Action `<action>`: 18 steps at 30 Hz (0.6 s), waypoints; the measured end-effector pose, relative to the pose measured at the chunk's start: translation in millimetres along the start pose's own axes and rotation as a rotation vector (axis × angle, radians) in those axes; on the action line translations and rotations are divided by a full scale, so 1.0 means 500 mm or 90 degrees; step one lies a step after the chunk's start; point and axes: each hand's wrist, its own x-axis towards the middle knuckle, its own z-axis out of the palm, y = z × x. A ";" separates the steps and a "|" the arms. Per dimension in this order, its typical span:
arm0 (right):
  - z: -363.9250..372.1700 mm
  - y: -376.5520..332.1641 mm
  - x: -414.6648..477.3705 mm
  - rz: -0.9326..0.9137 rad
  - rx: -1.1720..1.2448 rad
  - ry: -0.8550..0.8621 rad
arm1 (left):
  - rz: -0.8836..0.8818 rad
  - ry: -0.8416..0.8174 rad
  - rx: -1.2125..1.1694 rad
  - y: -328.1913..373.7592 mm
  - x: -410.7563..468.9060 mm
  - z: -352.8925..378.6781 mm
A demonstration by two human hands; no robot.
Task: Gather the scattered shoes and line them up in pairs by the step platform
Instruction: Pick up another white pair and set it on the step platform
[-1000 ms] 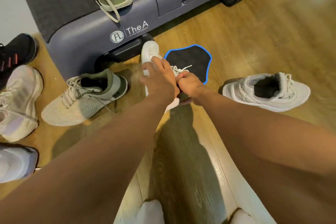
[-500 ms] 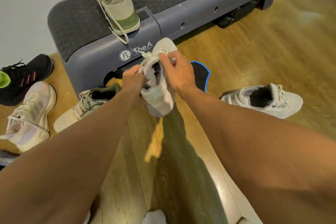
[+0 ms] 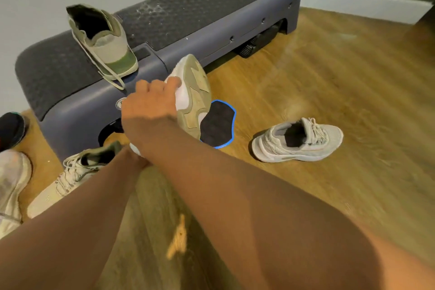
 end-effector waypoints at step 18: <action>0.116 0.399 -0.129 0.476 0.917 -0.232 | 0.174 -0.112 0.256 -0.026 -0.035 0.198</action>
